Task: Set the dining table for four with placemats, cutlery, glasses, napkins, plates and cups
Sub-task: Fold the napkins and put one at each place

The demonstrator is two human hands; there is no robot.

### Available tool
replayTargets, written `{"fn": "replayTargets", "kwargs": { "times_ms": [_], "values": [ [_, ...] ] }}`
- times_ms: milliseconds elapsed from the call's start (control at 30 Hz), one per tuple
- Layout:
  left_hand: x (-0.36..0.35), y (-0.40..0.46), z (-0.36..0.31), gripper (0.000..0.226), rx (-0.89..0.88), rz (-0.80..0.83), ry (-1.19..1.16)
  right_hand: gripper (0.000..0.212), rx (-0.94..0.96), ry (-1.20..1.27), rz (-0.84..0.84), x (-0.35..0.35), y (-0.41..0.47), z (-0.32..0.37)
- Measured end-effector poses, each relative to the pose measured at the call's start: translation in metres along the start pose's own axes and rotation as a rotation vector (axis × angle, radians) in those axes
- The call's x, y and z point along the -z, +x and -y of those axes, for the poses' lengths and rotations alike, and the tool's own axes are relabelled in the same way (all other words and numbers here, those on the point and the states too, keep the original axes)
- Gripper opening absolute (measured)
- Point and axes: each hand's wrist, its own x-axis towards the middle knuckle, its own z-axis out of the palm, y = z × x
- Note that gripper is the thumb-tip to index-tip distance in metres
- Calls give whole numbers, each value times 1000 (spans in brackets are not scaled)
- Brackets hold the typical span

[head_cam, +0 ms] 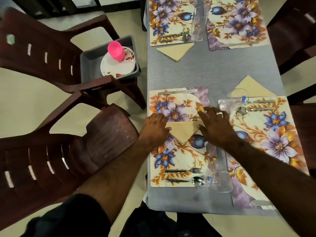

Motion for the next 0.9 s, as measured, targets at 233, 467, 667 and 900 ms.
{"fn": "replayTargets", "kwargs": {
  "times_ms": [233,467,667,900],
  "values": [
    [4,42,-23,45,177,246,-62,59,94,53,130,10,32,34],
    [17,31,-19,14,146,156,-200,35,-8,134,256,28,48,31],
    [53,43,-8,10,18,-257,-157,16,34,42,-243,64,48,10],
    [13,8,-14,32,-83,-45,185,39,43,-134,-29,28,15,2]
  ]
}}
